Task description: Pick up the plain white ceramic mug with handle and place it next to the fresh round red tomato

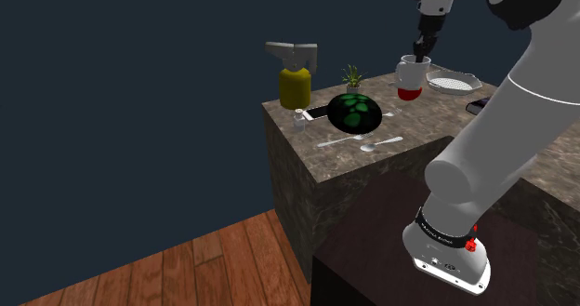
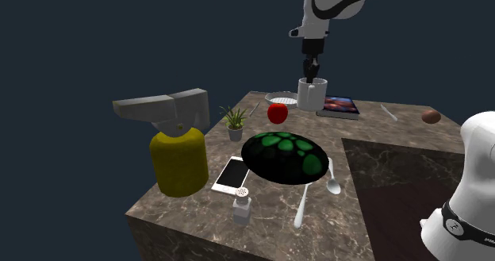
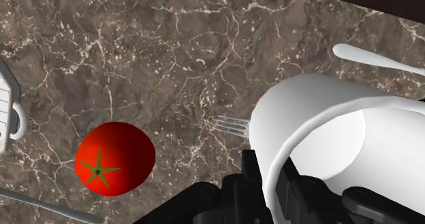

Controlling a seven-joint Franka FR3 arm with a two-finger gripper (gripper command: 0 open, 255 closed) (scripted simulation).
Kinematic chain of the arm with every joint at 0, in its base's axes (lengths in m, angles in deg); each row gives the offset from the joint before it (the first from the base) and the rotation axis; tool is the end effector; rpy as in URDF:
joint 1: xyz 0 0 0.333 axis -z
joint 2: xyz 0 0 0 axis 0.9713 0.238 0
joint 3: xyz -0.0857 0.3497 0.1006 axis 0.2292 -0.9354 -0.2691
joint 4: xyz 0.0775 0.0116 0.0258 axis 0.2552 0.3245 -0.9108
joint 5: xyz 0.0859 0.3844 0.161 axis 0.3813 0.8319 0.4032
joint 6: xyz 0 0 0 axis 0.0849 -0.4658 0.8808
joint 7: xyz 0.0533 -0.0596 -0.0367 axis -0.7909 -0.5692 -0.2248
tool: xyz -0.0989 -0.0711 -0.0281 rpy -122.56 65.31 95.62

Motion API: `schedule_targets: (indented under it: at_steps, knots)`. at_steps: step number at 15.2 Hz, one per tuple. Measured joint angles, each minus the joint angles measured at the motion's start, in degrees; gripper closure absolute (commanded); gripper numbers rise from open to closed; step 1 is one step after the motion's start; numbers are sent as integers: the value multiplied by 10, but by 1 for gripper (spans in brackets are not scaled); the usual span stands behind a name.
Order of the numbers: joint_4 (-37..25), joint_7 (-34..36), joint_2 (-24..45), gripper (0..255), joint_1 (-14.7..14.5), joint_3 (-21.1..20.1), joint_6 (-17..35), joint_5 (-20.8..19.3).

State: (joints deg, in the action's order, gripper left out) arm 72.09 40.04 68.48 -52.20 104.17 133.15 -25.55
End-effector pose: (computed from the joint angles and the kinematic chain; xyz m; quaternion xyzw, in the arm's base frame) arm 0.2880 -0.4816 0.5641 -0.9960 0.0888 0.0113 0.0014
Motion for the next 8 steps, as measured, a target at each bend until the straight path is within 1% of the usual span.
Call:
schedule_targets:
  at_steps: [2,8]
  knots:
    - [-10,-31,2,255,13,17,-7,-1]
    - [-32,-122,30,255,51,66,-3,13]
